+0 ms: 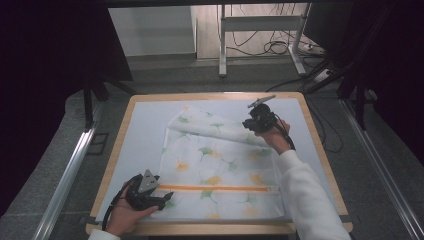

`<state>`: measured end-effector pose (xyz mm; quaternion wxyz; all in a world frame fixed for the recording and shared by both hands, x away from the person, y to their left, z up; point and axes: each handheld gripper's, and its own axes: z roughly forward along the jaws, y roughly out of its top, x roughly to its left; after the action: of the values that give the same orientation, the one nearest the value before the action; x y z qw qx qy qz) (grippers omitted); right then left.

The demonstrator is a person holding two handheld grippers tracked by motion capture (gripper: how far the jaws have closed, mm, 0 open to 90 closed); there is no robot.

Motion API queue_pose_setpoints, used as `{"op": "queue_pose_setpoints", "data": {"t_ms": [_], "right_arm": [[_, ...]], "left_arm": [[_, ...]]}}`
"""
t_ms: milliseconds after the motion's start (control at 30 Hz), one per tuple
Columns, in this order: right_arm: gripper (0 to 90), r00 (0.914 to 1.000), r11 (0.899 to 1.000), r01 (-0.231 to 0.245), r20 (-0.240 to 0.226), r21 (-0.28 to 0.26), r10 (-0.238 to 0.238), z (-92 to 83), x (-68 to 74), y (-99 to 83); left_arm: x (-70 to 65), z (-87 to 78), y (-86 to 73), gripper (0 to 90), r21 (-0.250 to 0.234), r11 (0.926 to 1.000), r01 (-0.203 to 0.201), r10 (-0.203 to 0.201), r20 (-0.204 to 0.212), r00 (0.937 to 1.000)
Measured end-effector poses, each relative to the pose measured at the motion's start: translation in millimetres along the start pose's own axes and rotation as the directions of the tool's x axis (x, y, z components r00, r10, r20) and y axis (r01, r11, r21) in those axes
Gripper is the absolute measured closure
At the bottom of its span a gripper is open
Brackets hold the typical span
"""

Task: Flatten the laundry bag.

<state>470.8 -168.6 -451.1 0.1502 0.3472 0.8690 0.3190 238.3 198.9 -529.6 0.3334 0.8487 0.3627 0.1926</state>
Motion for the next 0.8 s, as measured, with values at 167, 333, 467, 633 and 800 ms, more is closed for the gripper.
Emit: {"op": "queue_pose_setpoints", "data": {"t_ms": [167, 333, 467, 633, 800], "right_arm": [[89.3, 0.996, 0.996, 0.049, -0.077, 0.069, -0.044, 4.0, 27.1, -30.1], [89.3, 0.9941, 0.99, 0.094, -0.064, 0.106, -0.088, 30.7, 36.8, -34.9], [89.3, 0.9944, 0.987, 0.105, -0.011, 0.125, -0.105, 46.6, 32.7, -32.0], [89.3, 0.9958, 0.991, 0.078, 0.039, 0.107, -0.082, 54.4, 20.6, -28.7], [89.3, 0.994, 0.992, 0.067, 0.079, 0.103, -0.075, 63.9, 10.0, -18.6]], "left_arm": [[-1.5, 0.5, 0.3, 25.5, 0.005, 1.0, -0.005, 0.005, 0.0, 1.0], [0.3, 0.4, -1.0, 25.5, 0.003, 1.0, 0.005, -0.005, -0.004, 1.0], [1.6, -0.5, -1.5, 25.5, 0.003, 1.0, 0.007, -0.007, -0.007, 1.0], [2.2, -1.2, -1.8, 25.5, -0.001, 0.9999, 0.011, -0.011, -0.006, 0.9999], [2.7, -1.1, -1.8, 25.4, 0.0, 0.9999, 0.013, -0.013, -0.01, 0.9999]]}}
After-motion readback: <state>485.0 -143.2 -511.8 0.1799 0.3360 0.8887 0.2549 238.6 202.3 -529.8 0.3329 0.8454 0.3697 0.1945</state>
